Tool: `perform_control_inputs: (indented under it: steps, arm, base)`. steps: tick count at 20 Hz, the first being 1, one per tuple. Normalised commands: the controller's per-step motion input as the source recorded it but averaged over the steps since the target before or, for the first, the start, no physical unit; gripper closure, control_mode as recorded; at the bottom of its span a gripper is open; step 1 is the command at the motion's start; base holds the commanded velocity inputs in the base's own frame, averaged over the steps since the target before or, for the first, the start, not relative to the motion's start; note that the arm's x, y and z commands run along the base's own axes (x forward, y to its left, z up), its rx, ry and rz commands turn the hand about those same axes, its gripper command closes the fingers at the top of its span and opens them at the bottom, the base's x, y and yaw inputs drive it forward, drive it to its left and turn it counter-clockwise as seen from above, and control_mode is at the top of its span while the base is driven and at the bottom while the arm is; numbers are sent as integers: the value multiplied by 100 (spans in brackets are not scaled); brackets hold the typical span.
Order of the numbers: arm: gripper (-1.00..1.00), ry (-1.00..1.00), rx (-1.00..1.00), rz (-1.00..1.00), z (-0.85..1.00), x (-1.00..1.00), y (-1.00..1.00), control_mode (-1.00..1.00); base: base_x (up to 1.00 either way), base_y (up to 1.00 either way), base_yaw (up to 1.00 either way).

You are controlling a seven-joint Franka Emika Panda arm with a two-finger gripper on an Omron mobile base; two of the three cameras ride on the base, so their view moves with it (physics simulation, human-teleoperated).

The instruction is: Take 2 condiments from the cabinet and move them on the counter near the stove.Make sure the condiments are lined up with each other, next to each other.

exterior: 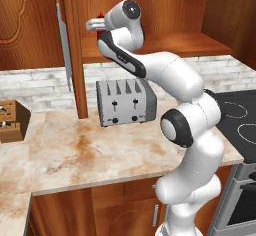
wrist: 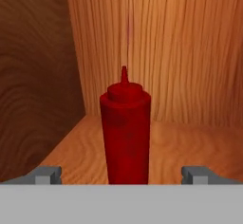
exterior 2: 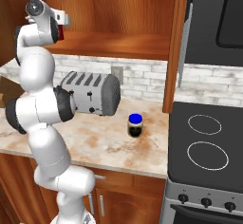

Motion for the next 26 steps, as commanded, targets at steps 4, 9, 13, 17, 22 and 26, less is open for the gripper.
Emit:
perform_control_inputs:
  steps: [4,9,13,17,22,26]
  arm:
    - [-100,0,0,-1,-1,34,9,-100]
    - [-100,0,0,0,-6,25,5,-100]
    - [-100,0,0,-1,-12,19,0,-100]
    - [-100,0,0,0,-13,21,0,-100]
    - [100,0,0,0,-8,12,0,-100]
    - [100,0,0,0,-1,0,0,-100]
  base:
    - [0,0,0]
    - [0,0,0]
    - [0,0,0]
    - [0,0,0]
    - [0,0,0]
    - [0,0,0]
